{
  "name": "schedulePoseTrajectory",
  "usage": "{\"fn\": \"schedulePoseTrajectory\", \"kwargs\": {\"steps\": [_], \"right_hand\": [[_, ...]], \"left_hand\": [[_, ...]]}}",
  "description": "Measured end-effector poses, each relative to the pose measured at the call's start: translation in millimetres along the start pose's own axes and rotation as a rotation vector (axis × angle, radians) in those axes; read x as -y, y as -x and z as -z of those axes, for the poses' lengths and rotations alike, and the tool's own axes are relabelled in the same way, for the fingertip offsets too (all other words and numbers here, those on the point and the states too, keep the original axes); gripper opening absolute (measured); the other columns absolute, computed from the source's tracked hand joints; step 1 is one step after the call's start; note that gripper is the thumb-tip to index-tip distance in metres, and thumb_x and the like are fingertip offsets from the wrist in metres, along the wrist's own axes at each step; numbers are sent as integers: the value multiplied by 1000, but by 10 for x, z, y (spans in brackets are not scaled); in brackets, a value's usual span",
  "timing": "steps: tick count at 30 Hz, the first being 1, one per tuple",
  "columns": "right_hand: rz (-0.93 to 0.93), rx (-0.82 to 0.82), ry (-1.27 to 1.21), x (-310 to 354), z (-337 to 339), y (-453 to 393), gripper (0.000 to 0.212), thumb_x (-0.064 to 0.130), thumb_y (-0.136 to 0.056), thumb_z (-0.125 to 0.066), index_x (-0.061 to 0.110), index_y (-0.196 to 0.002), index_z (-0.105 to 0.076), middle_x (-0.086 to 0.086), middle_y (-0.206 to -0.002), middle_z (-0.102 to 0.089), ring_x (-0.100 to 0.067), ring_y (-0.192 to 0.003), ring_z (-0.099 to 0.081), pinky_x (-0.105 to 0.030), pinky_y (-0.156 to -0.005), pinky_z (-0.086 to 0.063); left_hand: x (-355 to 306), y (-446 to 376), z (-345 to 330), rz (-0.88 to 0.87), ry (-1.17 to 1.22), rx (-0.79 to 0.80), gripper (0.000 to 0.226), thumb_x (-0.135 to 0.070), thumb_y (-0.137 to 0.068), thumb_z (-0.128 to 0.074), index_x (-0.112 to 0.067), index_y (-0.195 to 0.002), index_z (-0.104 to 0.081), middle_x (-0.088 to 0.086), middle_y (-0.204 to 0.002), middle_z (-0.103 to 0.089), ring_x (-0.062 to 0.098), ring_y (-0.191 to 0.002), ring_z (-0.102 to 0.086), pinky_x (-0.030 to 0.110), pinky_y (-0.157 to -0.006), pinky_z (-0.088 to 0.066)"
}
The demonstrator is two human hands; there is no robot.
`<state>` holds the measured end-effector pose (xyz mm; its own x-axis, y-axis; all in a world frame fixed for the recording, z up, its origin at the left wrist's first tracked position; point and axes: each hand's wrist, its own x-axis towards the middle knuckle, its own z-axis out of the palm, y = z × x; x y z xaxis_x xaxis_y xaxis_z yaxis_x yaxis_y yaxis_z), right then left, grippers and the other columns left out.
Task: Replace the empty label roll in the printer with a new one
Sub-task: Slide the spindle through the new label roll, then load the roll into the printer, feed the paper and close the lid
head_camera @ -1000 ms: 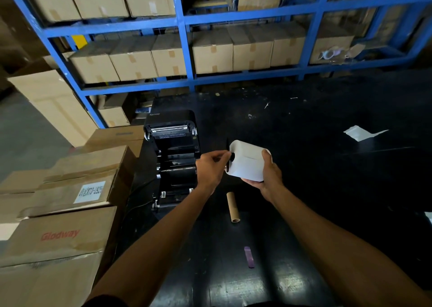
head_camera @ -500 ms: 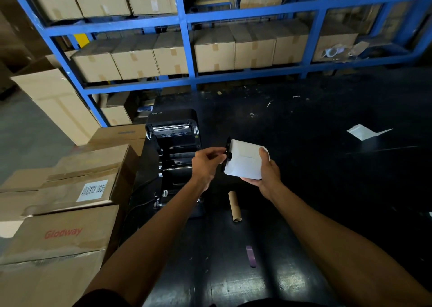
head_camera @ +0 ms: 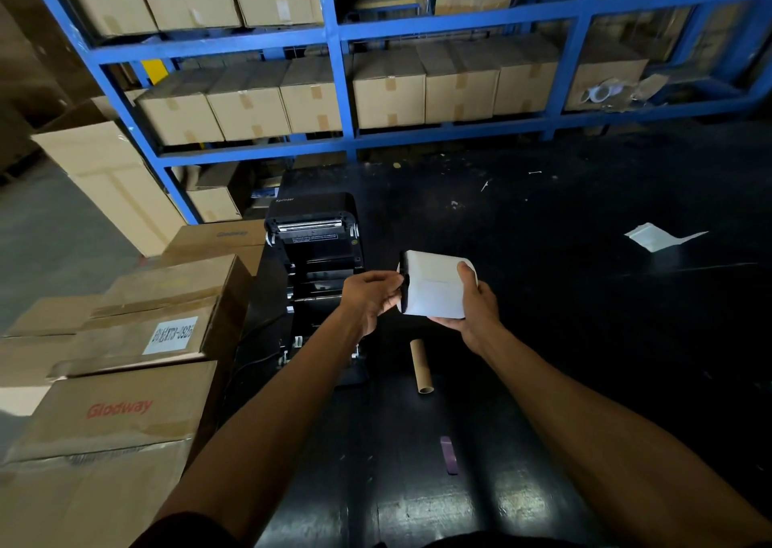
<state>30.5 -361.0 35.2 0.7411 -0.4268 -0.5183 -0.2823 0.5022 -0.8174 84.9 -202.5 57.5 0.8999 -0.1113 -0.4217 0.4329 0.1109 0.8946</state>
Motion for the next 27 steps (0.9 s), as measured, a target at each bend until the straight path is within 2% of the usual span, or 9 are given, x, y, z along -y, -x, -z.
{"fn": "schedulePoseTrajectory", "kwargs": {"steps": [2, 5, 8, 12, 16, 20, 23, 27], "right_hand": [[-1, -5, 7, -6, -19, 22, 49, 50, -84, -65, 19, -118, -49, -7, -103, -56, -25, -92, -60, -51, -74, -60], [5, -11, 10, -28, -27, 31, 50, 52, -83, -66, 19, -117, -50, -7, -104, -58, -26, -93, -61, -53, -76, -60], [40, -11, 42, -32, -25, 37, 51, 52, -82, -66, 19, -118, -51, -6, -107, -59, -26, -95, -62, -51, -74, -61], [152, -25, 129, -19, -71, 36, 42, 49, -82, -68, 21, -109, -52, -1, -104, -60, -20, -93, -62, -45, -73, -62], [263, -16, 273, -23, -164, 35, 34, 59, -71, -70, 38, -89, -51, -3, -115, -58, -20, -97, -62, -44, -74, -62], [331, 29, 356, -44, -293, 53, 40, 65, -63, -70, 37, -86, -52, -4, -116, -57, -20, -95, -63, -45, -77, -61], [354, 73, 407, -80, -420, 80, 45, 65, -62, -71, 35, -91, -52, -4, -118, -54, -19, -96, -62, -46, -76, -61], [364, 123, 510, -200, -594, 131, 49, 59, -72, -71, 26, -103, -52, -1, -120, -43, -17, -95, -57, -44, -80, -59]], "left_hand": [[18, 14, -23, 23, -4, -11, 9, 0, -86, -71, 0, -95, -70, 9, -83, -70, 15, -71, -66, 21, -61, -56], [55, -12, -21, -30, -79, -49, 17, -1, -85, -72, 2, -101, -71, 15, -97, -73, 21, -82, -70, 25, -70, -58], [90, -39, 17, -58, -103, -42, 12, -1, -85, -73, -3, -96, -72, 19, -106, -72, 28, -95, -71, 31, -79, -59], [139, -22, 5, -83, -175, -136, 7, -9, -91, -67, -7, -94, -73, 15, -103, -74, 26, -93, -72, 39, -87, -60], [128, 76, -49, -75, -190, -178, 36, -38, -94, -56, -8, -87, -73, 9, -97, -75, 25, -89, -73, 41, -87, -60], [135, 160, 55, -108, -187, -230, 40, -56, -89, -59, -17, -82, -67, 9, -101, -71, 25, -92, -70, 43, -85, -60], [175, 210, 176, -131, -241, -264, 36, -55, -85, -66, -19, -81, -70, 7, -97, -74, 22, -89, -71, 40, -84, -61], [206, 251, 339, -99, -189, -330, 29, -46, -87, -68, -18, -82, -70, 6, -93, -74, 21, -83, -71, 37, -79, -61]]}}
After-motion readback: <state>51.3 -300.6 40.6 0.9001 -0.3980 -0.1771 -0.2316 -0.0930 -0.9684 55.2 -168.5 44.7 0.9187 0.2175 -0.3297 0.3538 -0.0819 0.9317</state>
